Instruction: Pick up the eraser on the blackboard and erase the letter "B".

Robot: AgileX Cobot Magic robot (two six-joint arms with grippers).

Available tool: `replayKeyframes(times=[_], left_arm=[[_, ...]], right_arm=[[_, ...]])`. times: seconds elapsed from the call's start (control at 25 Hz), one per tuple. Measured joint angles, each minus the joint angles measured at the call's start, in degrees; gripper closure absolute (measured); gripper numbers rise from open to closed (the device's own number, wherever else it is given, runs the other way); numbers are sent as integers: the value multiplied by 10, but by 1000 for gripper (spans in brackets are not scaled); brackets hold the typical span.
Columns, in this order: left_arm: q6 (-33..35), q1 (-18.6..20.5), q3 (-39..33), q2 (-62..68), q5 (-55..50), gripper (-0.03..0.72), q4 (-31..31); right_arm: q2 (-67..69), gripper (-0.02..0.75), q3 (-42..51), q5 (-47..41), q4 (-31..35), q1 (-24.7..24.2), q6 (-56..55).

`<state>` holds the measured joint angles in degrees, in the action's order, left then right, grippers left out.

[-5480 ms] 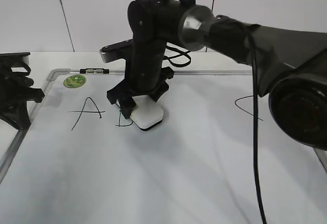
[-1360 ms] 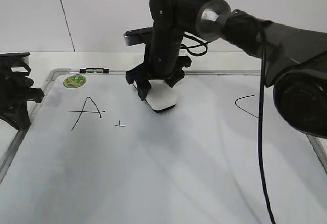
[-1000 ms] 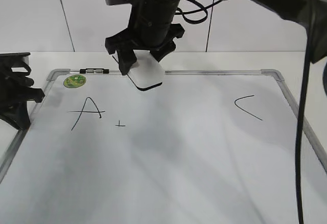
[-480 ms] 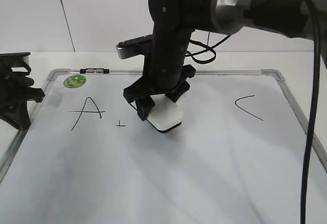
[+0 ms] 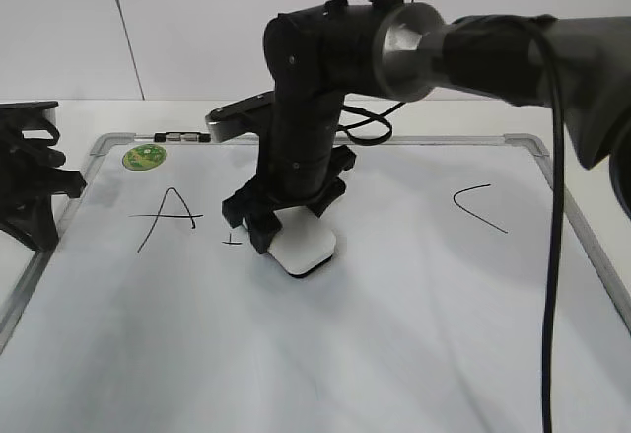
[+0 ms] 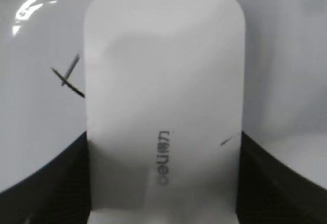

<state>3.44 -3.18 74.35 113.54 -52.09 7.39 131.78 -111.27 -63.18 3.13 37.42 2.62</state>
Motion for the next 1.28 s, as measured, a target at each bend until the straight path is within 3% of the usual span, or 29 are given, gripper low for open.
replayKeyframes(times=[0.32,0.6,0.84,1.12,1.28], left_arm=[[0,0,0,0,0,654,-1],[0,0,0,0,0,654,-1],[0,0,0,0,0,654,-1],[0,0,0,1,0,654,-1],[0,0,0,1,0,654,-1]], right_arm=[[0,193,6,7,13,59,2],[-10,193,43,35,0,64,7],[-17,193,53,43,2,39,4],[-17,194,55,38,2,-43,-18],[-17,193,55,35,2,-50,-21]])
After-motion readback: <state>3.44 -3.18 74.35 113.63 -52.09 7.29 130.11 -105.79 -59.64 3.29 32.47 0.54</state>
